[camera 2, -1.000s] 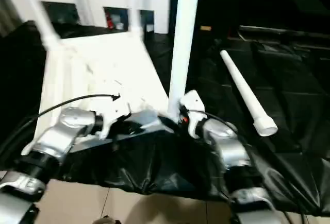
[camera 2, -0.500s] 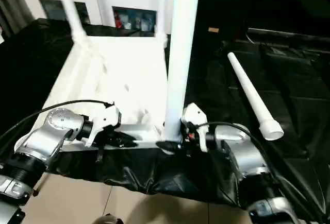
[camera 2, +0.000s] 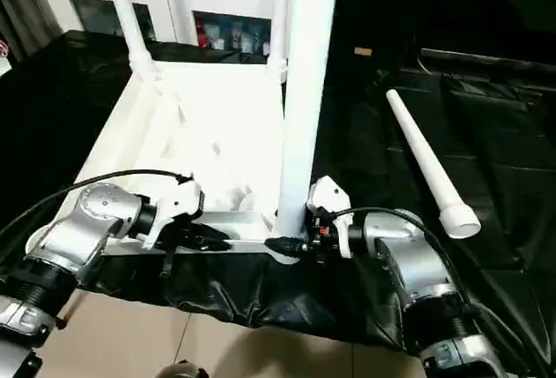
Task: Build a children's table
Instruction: Rotate leg to tighten
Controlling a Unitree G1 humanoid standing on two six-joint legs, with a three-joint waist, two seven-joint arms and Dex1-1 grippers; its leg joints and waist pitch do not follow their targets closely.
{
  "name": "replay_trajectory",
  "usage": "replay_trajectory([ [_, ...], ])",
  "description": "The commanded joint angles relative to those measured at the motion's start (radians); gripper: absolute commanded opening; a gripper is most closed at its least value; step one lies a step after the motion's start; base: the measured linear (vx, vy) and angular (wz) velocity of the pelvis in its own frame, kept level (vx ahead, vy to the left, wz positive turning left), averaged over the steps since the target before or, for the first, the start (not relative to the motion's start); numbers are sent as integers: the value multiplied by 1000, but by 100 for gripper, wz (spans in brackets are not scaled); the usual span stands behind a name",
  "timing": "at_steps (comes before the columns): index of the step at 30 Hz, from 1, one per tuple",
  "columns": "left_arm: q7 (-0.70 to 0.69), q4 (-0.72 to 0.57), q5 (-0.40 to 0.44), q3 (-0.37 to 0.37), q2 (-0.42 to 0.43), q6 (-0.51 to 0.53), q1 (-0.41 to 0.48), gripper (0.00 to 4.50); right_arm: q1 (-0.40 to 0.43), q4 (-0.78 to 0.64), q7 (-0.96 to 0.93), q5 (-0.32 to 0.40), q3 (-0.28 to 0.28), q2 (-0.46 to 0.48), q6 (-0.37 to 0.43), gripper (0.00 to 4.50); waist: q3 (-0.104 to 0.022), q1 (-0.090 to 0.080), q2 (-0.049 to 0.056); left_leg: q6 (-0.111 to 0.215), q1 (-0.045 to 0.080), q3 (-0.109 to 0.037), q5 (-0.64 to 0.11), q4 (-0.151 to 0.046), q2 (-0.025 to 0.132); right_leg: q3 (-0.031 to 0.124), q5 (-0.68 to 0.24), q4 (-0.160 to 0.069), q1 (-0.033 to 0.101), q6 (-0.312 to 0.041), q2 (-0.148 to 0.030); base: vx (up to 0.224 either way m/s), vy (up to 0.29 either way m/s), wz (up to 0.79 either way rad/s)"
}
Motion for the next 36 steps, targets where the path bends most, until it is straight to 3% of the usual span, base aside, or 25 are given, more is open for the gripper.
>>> replay_trajectory([
  [1,127,17,8,9,-71,22,-49,0,1,4,-66,-4,48,88,-17,268,-60,-5,11,12,8,-7,-280,-64,27,45,-350,-80,44,-150,-82,0,0,0],
  [2,137,21,11,9,-75,24,-52,0,0,9,-84,-7,44,96,-19,267,-60,-5,11,12,8,-7,-280,-64,27,45,-350,-80,44,-150,-82,0,0,0],
  [3,171,32,19,11,-93,36,-63,0,-4,30,-156,-18,28,126,-13,267,-58,-11,6,-3,13,-9,-312,-66,24,43,-412,-89,43,-134,-84,0,0,0],
  [6,235,48,39,11,-125,53,-82,0,-13,66,-274,-33,3,177,15,265,-58,-19,8,-9,17,-13,-331,-68,22,42,-466,-97,40,-112,-85,0,0,0],
  [11,366,68,76,10,-200,108,-117,0,-42,148,-479,-74,-22,273,24,264,-58,-32,7,-12,11,-13,-319,-69,21,42,-457,-95,41,-113,-86,0,0,0],
  [13,458,85,91,17,-261,149,-139,0,-79,219,-656,-104,-57,346,34,264,-57,-36,5,-16,17,-13,-327,-67,18,41,-496,-102,35,-103,-85,0,0,0],
  [15,500,103,102,18,-287,151,-151,0,-105,264,-746,-115,-79,382,23,264,-57,-37,5,-15,16,-15,-333,-68,16,39,-511,-104,38,-96,-86,0,0,0],
  [18,540,121,118,14,-306,128,-160,0,-136,314,-820,-119,-98,418,-7,264,-60,-39,12,-13,13,-15,-337,-70,18,42,-455,-101,36,-97,-84,0,0,0],
  [19,534,120,118,12,-307,125,-159,0,-138,316,-820,-120,-98,419,-16,264,-60,-39,13,-13,13,-15,-338,-70,18,42,-444,-100,37,-99,-83,0,0,0],
  [20,534,120,118,12,-307,125,-159,0,-138,316,-820,-120,-98,419,-16,299,-60,-38,12,-12,13,-14,-339,-70,18,42,-434,-100,38,-100,-82,0,0,0],
  [22,520,114,116,7,-303,114,-151,0,-133,301,-787,-96,-110,423,-15,299,-63,-39,15,-6,9,-14,-324,-70,19,45,-373,-92,42,-116,-80,0,0,0],
  [24,487,105,117,4,-291,100,-138,0,-124,276,-739,-69,-129,417,-9,338,-65,-39,23,-5,6,-14,-316,-70,19,46,-337,-87,45,-126,-80,0,0,0],
  [26,466,100,114,0,-281,93,-131,0,-124,272,-712,-71,-127,399,-16,340,-67,-42,21,-1,1,-13,-299,-69,18,45,-299,-82,50,-135,-79,0,0,0],
  [28,437,91,106,-3,-266,78,-121,0,-125,270,-680,-66,-125,373,-27,382,-69,-46,24,3,4,-11,-276,-65,18,46,-253,-78,50,-155,-78,0,0,0],
  [31,364,62,80,-3,-232,56,-98,0,-116,229,-558,-57,-94,298,-28,402,-71,-51,16,22,-2,-7,-247,-62,18,46,-199,-74,57,-172,-77,0,0,0],
  [33,347,54,74,-2,-223,50,-93,0,-113,216,-528,-62,-84,278,-30,416,-71,-51,19,31,-2,-7,-237,-61,18,45,-204,-73,58,-175,-78,0,0,0],
  [34,318,40,65,-3,-209,39,-84,0,-109,201,-484,-71,-70,246,-36,427,-70,-54,7,35,-3,-5,-234,-61,18,45,-209,-75,58,-175,-77,0,0,0],
  [36,285,25,59,-5,-187,33,-72,0,-100,177,-400,-68,-55,204,-40,444,-68,-54,9,44,-4,-5,-227,-60,20,45,-230,-75,56,-172,-79,0,0,0],
])
